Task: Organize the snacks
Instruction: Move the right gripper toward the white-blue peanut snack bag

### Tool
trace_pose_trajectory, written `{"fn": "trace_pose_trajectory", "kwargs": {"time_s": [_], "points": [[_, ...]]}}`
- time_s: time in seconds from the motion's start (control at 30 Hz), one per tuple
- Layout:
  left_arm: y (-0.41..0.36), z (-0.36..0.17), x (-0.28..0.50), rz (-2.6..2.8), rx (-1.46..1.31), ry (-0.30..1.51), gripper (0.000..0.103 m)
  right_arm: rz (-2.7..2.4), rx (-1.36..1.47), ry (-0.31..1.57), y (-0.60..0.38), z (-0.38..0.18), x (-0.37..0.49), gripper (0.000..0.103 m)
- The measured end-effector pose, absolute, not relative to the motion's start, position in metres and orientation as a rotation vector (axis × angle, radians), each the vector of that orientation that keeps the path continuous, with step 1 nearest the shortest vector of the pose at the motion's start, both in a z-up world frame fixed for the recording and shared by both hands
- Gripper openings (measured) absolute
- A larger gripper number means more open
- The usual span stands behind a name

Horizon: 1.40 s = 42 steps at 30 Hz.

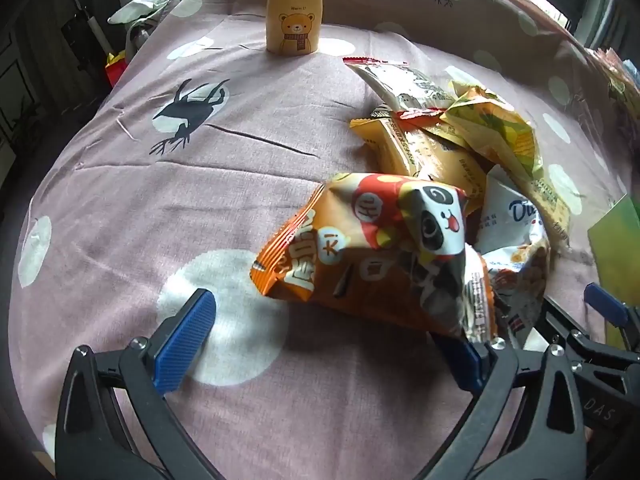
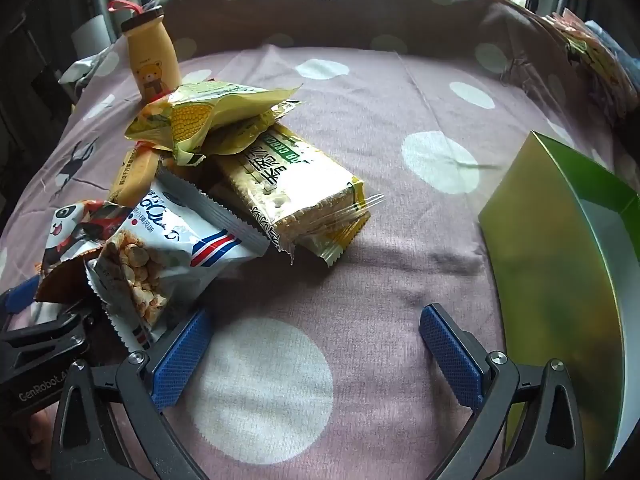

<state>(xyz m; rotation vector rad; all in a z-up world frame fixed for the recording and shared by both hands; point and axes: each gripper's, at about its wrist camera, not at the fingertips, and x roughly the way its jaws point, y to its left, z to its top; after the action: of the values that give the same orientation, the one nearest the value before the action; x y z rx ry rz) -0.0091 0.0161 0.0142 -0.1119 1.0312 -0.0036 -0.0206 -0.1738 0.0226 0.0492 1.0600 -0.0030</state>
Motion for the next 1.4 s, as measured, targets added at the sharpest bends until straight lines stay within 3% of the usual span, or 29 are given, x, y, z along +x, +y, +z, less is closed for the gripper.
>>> {"fn": "trace_pose_trajectory", "kwargs": {"time_s": [0.3,0.7,0.83,0.93,1.03,1.2,1.3,1.4], "points": [[0.027,0.046,-0.034,-0.031,-0.217,0.945,0.103,0.046,0.193,0.846,-0.179,0.082,-0.052,0.103],[0.040,0.072,-0.045,-0.042,-0.251,0.861,0.100,0.143,0.350,0.836,-0.166,0.108,-0.053,0.102],[0.038,0.098,-0.034,-0.096,-0.265,0.846,0.095,0.188,0.446,0.855,-0.167,0.119,-0.035,0.091],[0.026,0.118,-0.025,-0.123,-0.182,0.810,0.092,0.155,0.388,0.838,-0.161,0.130,-0.023,0.090],[0.012,0.124,-0.015,-0.164,-0.109,0.807,0.082,0.162,0.412,0.874,-0.162,0.130,-0.011,0.090],[-0.001,0.097,-0.011,-0.270,-0.135,0.835,0.071,0.204,0.512,0.933,-0.176,0.109,-0.005,0.090],[-0.009,0.078,-0.007,-0.286,-0.138,0.904,0.056,0.187,0.557,0.954,-0.185,0.099,-0.008,0.090],[-0.010,0.072,-0.006,-0.317,-0.161,0.914,0.054,0.189,0.574,0.963,-0.189,0.091,-0.014,0.090]]}}
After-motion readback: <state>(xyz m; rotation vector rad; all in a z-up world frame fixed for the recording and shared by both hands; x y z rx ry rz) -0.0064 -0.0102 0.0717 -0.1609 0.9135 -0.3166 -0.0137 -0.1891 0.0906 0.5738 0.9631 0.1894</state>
